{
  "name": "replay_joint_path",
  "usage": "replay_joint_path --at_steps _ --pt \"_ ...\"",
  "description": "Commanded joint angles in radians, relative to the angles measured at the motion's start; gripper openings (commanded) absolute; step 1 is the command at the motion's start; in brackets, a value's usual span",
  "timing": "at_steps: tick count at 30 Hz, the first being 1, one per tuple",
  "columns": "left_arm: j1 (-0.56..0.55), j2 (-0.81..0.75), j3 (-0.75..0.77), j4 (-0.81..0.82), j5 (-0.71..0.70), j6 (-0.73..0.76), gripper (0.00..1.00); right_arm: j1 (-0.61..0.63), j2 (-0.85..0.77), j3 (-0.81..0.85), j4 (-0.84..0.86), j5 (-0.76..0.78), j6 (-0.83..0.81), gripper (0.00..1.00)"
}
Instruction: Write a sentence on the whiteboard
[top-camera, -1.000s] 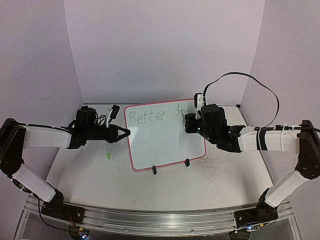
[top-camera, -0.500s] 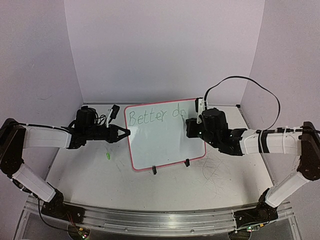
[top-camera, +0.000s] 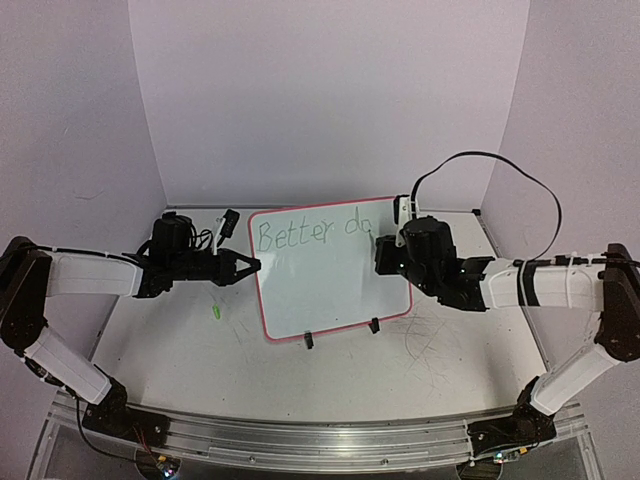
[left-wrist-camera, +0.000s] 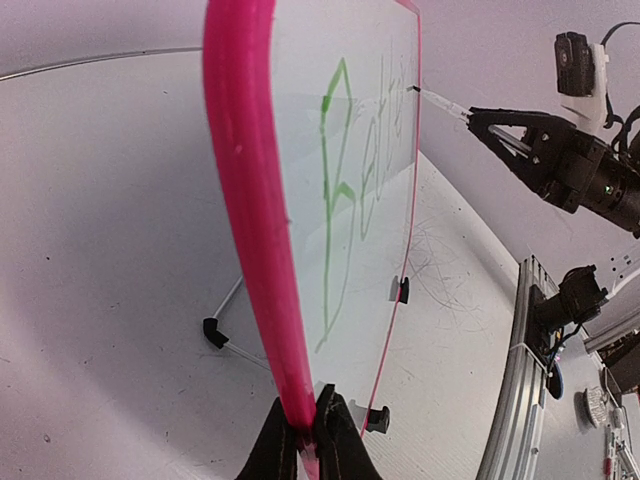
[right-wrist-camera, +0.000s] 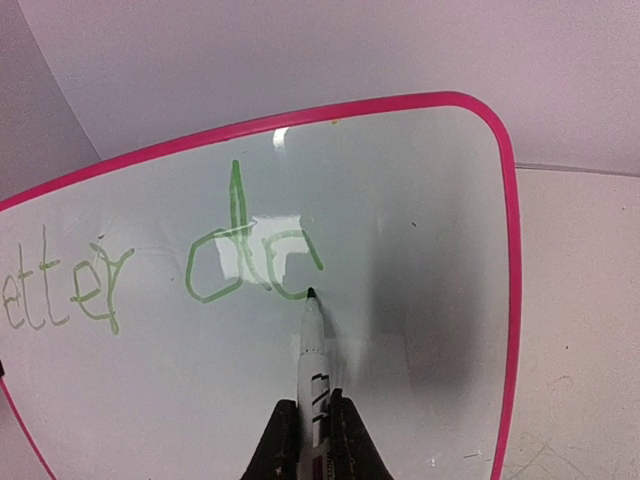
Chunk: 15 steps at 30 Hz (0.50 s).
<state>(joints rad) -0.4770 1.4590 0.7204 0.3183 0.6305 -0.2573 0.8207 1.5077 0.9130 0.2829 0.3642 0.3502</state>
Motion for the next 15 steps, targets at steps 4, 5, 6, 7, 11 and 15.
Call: replay_joint_path --at_steps 4,5,6,7,11,15 --pt "-0.018 0.009 0.038 -0.048 -0.091 0.077 0.00 -0.007 0.050 0.087 0.016 0.043 -0.025 0.00" --pt "-0.018 0.010 0.037 -0.048 -0.091 0.078 0.00 -0.008 0.055 0.092 0.017 0.043 -0.025 0.00" --pt "-0.019 0.009 0.037 -0.048 -0.091 0.078 0.00 -0.009 0.058 0.096 0.019 0.043 -0.026 0.00" --pt "-0.018 0.009 0.036 -0.049 -0.092 0.078 0.00 -0.009 0.063 0.100 0.019 0.044 -0.027 0.00" --pt "-0.018 0.009 0.035 -0.050 -0.094 0.079 0.00 -0.012 0.069 0.104 0.019 0.048 -0.029 0.00" --pt "-0.019 0.010 0.037 -0.050 -0.095 0.079 0.00 -0.011 0.055 0.085 0.019 0.054 -0.025 0.00"
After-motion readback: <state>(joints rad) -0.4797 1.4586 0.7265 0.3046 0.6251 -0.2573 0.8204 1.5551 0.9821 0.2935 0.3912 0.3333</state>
